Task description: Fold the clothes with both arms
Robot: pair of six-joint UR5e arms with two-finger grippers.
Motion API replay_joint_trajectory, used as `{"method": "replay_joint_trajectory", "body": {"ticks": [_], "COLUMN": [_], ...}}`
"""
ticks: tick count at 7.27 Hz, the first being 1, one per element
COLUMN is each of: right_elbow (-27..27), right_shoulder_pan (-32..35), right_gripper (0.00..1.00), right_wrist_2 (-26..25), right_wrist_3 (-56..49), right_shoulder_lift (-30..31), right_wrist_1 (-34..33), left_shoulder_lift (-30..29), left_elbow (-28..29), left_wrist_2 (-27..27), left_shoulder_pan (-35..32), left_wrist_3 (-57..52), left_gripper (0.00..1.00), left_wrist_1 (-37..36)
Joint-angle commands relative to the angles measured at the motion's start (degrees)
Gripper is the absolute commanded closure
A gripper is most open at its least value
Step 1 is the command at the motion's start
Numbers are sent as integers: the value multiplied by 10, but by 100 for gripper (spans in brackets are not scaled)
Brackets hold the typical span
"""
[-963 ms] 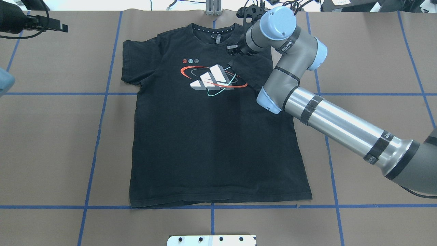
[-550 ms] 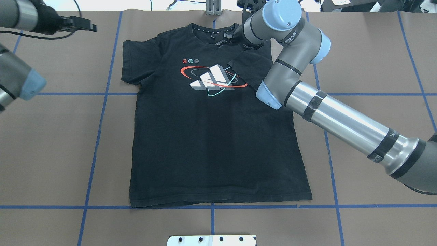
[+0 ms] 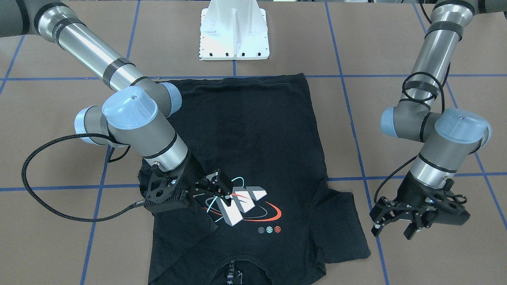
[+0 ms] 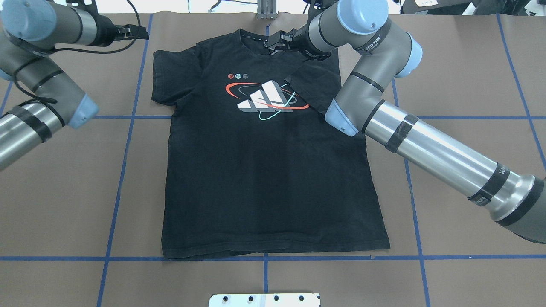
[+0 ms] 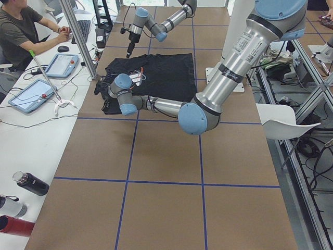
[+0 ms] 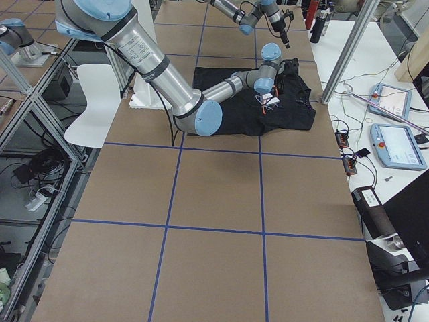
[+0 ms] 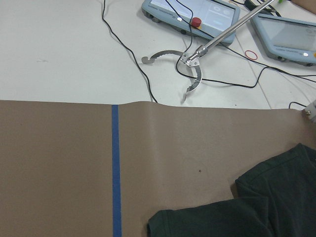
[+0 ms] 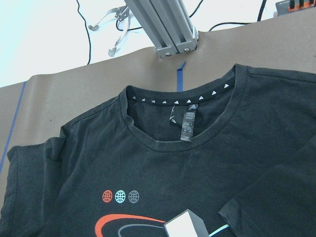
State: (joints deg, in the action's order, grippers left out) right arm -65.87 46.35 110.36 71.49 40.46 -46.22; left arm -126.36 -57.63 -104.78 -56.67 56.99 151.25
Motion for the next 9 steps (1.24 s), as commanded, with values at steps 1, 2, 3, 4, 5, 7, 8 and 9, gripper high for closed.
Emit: {"method": "replay_joint_trajectory", "body": {"ticks": [1,2,3,4,5,7,8,9], "right_elbow": [-8,-8,-8,-8,-8,-8,-8,-8], "right_shoulder_pan": [0,0,0,1,1,1,1,1], "right_gripper": [0,0,0,0,0,0,0,0], "right_wrist_2": [-2,-3,-3,-3,-3,-3,-3,-3], "right_wrist_3": [3,2,2,2,2,1,1,1], "right_shoulder_lift": [5,5,5,5,5,6,7,7], "right_wrist_1": [1,1,2,2,2,2,2,3], "left_shoulder_lift": [-42,-56,-65,-72,-78,-80,-86,-95], "left_elbow": [84,121,167,178,179,190,197,211], "left_wrist_2": [39,45,51,52,52,52,52,53], "left_shoulder_pan": [27,31,39,40,42,44,44,44], "left_wrist_3": [1,0,0,0,1,0,0,-1], "left_gripper": [8,8,10,11,14,27,30,30], "left_wrist_1": [17,39,84,88,88,89,89,91]}}
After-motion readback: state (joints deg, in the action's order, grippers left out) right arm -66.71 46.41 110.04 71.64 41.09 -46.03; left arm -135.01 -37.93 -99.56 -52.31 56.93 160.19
